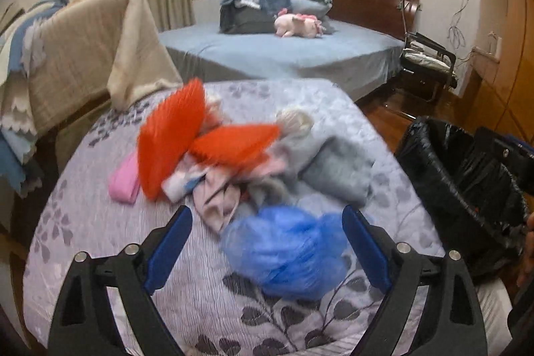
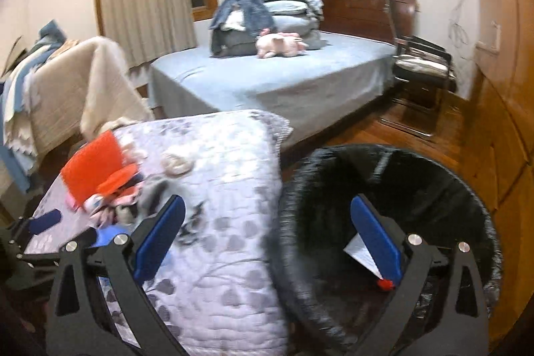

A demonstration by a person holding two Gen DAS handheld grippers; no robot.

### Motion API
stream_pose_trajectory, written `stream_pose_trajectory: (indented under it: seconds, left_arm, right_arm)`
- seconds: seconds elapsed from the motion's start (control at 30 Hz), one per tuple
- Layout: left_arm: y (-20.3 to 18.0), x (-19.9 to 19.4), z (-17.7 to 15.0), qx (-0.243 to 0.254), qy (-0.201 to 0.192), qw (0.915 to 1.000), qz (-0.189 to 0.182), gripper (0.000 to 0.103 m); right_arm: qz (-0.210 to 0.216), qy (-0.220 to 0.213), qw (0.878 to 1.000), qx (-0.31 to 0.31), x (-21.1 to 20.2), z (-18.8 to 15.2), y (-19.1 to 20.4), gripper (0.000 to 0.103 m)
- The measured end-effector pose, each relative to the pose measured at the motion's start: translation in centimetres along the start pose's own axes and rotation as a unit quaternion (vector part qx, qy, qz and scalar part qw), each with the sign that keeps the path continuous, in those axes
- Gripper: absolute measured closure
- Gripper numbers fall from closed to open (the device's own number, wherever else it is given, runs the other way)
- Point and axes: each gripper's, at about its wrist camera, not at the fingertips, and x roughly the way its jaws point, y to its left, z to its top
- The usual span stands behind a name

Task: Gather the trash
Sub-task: 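Grasp the blue plastic bag with the left tool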

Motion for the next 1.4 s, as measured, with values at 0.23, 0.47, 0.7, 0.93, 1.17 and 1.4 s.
stream_pose_trajectory:
  seconds: [0.23,0.47,0.7,0.93,1.17,1.4]
  left_arm:
    - [0.0,2.3,-1.4,0.0,0.028,0.9993,-0.026,0.041]
    - [-0.5,2.8,-1.9,0.005,0.036,0.9967,-0.073,0.089]
    - [1.2,1.4,-1.1,-0.027,0.023,0.9955,-0.088,0.098]
    - [4.8,-1.7,0.8,-0.05,-0.023,0.9968,-0.058,0.099]
    - [9.6,-3.7,2.1,-0.08,-0.054,0.9953,-0.005,0.099]
    - [13.6,-2.9,0.9,-0.083,-0.025,0.9952,0.047,0.099]
  right_arm:
    - [0.018,0.015,1.0,-0.007,1.0,-1.0,1.7,0.006]
    - [0.02,0.018,1.0,-0.016,1.4,-1.4,2.0,0.006]
    - [0.03,0.017,0.999,-0.022,2.1,-0.9,3.0,0.006]
    - [0.052,0.012,0.998,-0.035,3.3,0.1,5.5,0.006]
    - [0.09,0.009,0.994,-0.056,5.1,1.6,10.1,0.007]
    - [0.113,0.019,0.99,-0.079,6.5,1.7,14.2,0.007]
